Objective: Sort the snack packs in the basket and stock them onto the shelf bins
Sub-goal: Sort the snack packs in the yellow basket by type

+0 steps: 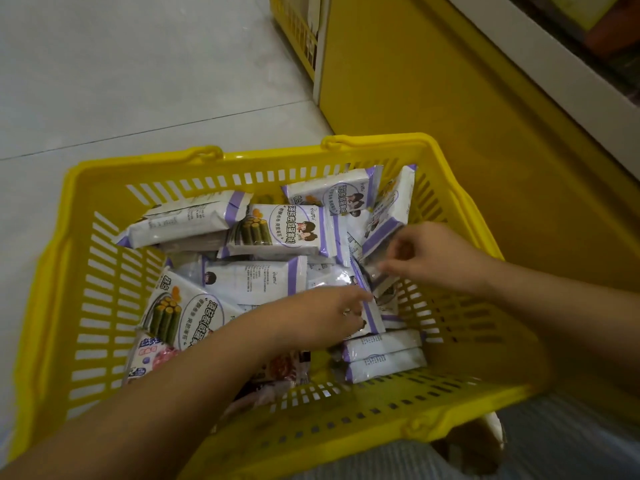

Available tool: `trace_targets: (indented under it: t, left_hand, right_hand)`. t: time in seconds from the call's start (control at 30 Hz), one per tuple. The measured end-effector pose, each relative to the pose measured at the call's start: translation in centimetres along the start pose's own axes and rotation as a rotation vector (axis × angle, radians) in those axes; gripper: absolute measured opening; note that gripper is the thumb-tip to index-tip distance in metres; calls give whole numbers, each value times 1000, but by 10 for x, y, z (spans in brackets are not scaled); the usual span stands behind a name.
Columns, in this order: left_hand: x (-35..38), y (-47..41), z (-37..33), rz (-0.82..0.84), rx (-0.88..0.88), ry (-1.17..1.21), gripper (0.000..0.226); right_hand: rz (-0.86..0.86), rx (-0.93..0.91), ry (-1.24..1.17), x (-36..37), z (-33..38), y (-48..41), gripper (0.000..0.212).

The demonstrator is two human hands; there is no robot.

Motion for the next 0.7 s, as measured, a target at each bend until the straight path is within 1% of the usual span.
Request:
trace_targets:
  t: [0.07, 0.1, 0.17, 0.2, 0.27, 0.3, 0.37, 0.47, 0.57, 0.63, 0.7]
  left_hand:
    - [-13, 0, -5, -160, 45, 9, 43]
    - [-19, 1, -6, -242, 83, -39, 42]
    - [-28, 2, -7, -392, 177, -242, 41]
    - [-28, 2, -5, -437, 230, -372, 41]
    - [-21, -1, 2, -454, 304, -630, 46]
    - [-14, -4, 7, -445, 301, -741, 52]
    - [-1, -9, 17, -437, 261, -889, 66]
    - [9, -15, 25, -476, 270, -1008, 72]
    - [9, -17, 26, -507, 272, -1032, 77]
    - [9, -17, 23, -514, 273, -999, 81]
    - [7, -14, 18, -549, 301, -926, 83]
  right_hand:
    - [-107, 150, -110, -9, -4, -5, 38]
    - [-142, 221, -216, -10, -6, -6, 43]
    - [-176, 359, -454, -7, -8, -10, 48]
    - [-178, 418, -524, -3, -7, -12, 53]
    - [-192, 463, -581, 3, -2, -15, 62]
    - [-204, 440, -569, 4, 0, -18, 63]
    - [-227, 376, -467, -3, 3, -22, 59]
    - [-219, 295, -299, -21, 1, -19, 68]
    - [-200, 196, -129, -42, 4, -8, 57]
    - [-204, 185, -130, -56, 7, 1, 49]
    - [-230, 167, -141, -69, 10, 9, 46]
Point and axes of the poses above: each hand's wrist, its own y-axis away from the middle knuckle, its own x-axis out of the palm, z = x × y, the point moved 4 cm from there along -y, towards the middle knuckle, and after that the axes turned 10 degrees about -z, right-handed, at the moved point
